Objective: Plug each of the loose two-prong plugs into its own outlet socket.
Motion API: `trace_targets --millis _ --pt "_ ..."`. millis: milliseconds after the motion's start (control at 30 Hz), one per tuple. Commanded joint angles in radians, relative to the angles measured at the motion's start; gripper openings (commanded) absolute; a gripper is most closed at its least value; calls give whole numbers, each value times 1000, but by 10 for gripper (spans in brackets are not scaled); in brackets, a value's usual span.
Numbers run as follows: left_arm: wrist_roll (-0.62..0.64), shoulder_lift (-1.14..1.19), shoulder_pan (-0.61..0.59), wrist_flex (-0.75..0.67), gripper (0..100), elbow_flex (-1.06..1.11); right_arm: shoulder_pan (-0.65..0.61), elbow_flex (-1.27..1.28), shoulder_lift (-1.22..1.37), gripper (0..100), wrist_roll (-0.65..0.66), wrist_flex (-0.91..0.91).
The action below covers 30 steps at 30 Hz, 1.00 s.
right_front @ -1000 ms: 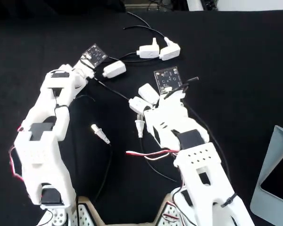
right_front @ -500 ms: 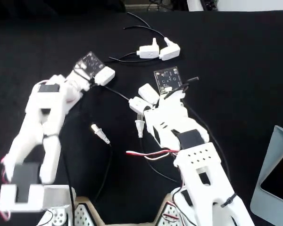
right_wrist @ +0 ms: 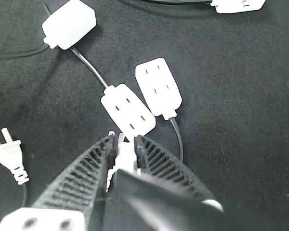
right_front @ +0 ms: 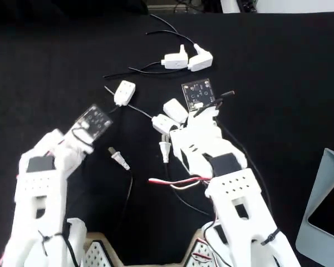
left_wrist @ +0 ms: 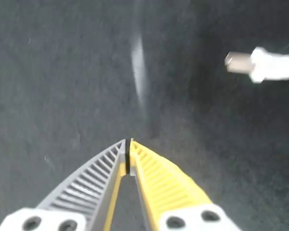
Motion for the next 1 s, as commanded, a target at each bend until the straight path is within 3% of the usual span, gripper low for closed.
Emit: trace_targets --millis 0,267,467,733,967 --pt "-11 -143 -64 8 28 67 -17 -4 -24 11 3 -17" --pt "-2 -222 -94 8 49 104 -17 -4 -24 11 3 -15" --pt "206 -219 -67 0 273 82 -17 -4 -24 11 3 -14" --pt "253 -147 77 -23 192 24 -17 -4 -24 11 3 -14" --pt "330 278 88 -83 195 -236 -17 -4 -24 11 3 -14"
